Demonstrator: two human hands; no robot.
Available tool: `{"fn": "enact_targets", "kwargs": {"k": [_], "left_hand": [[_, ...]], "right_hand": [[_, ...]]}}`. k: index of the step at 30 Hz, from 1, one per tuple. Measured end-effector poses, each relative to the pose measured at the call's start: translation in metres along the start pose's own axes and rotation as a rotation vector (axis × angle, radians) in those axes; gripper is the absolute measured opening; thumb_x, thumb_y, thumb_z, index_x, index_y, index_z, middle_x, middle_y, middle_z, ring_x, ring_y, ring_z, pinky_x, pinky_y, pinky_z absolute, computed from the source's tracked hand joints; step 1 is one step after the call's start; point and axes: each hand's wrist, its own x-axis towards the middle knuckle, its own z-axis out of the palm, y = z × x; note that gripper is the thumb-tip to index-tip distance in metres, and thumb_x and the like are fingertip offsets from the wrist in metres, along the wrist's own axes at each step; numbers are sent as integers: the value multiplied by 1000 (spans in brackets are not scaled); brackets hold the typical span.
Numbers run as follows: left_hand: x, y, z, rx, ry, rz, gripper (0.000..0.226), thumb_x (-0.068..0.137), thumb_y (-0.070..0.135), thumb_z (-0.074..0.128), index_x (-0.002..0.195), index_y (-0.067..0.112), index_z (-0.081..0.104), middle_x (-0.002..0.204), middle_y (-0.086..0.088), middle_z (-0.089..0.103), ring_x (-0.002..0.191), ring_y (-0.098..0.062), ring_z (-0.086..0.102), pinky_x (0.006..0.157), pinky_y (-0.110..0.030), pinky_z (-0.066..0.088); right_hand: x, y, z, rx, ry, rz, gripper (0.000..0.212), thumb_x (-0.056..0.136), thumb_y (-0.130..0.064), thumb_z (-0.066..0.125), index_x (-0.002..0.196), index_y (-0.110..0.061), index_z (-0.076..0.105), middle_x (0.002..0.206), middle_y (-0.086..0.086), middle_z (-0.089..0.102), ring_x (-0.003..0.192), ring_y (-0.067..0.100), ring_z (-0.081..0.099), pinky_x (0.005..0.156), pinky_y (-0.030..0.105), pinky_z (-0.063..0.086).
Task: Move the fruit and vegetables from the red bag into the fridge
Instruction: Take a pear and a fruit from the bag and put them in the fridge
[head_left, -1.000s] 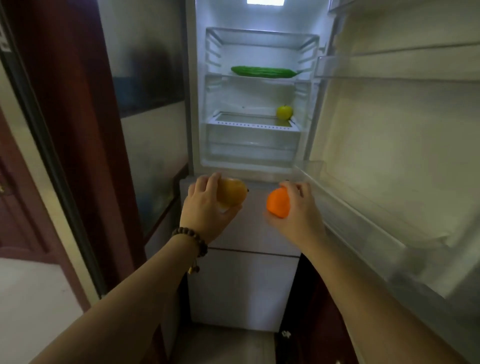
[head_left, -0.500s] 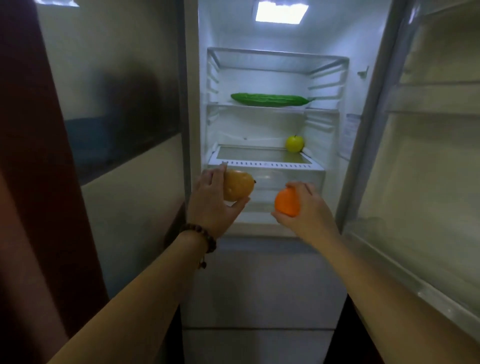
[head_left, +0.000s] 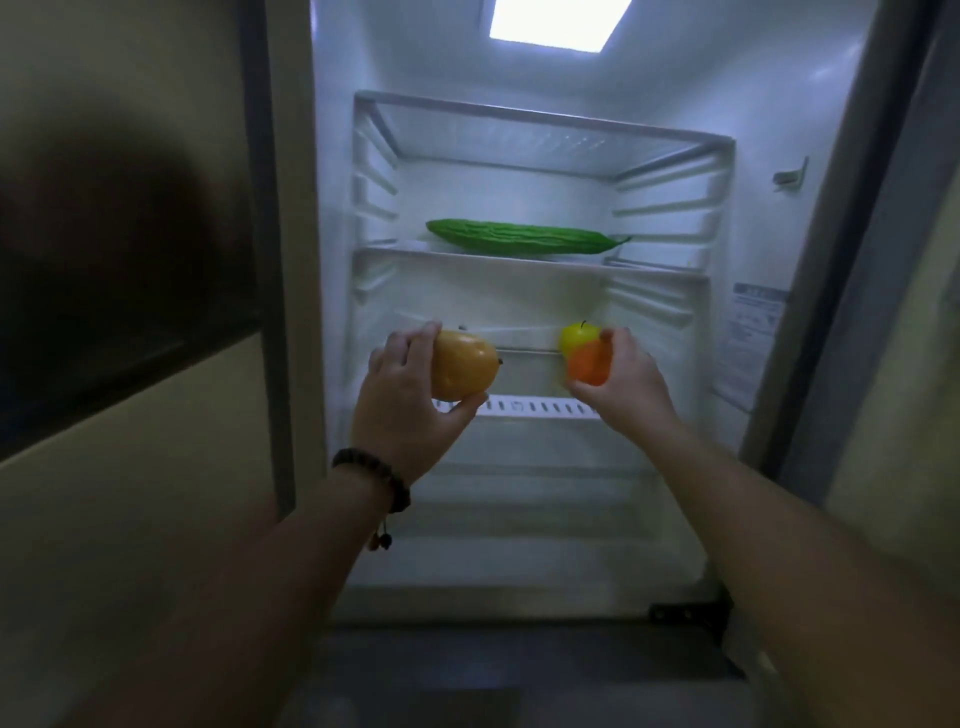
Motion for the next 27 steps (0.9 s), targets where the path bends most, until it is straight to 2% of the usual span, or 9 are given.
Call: {"fn": "enact_targets", "kwargs": {"k": [4,8,11,16,21,25,27], "left_hand": [[30,-8,20,32,15,37,81,68,42,76,135,14,39,123,-11,47,107,-28,45,89,-39,42],[46,-16,37,51,14,54,81,69,43,76,135,14,40,124,-11,47,109,-28,44,91,-40,41],[52,-24,45,53,14,49,82,69,44,75,136,15,38,126,-11,46,113,-27,43,94,-41,41],[52,-34,50,48,-2,51,83,68,44,75,138,17,37,131,-10,44,115,-26,42,93,-40,42],[47,-43,48,51,-14,40,85,68,41,78,139,18,36,132,-9,43,115,-25,41,92,-40,43],[43,-43,44,42,-14,48,85,67,40,78,138,17,37,131,-10,44,115,-26,42,92,-39,43],[41,-43,40,36,-11,66,85,66,40,79,137,16,38,130,-10,45,114,-26,43,92,-38,42]], "right_hand": [[66,31,30,-44,-63,34,71,69,-34,79,129,-17,45,126,18,39,110,38,49,94,40,43],[109,57,58,-84,-137,10,76,72,-34,76,137,-17,40,130,16,45,115,37,46,98,41,41],[128,67,73,-54,-182,74,79,73,-31,76,139,-17,34,132,14,47,116,34,48,97,44,42],[147,75,87,-184,-232,77,72,79,-36,70,137,-13,35,135,14,34,115,35,46,97,43,40],[152,72,96,-218,-297,29,69,84,-38,65,140,-12,33,141,14,34,122,36,43,100,44,38],[147,69,99,-267,-354,43,76,88,-43,59,148,-15,20,153,13,22,133,36,32,109,45,29],[140,66,99,-266,-321,28,79,86,-45,60,148,-17,19,156,12,15,138,35,24,112,44,24]]}}
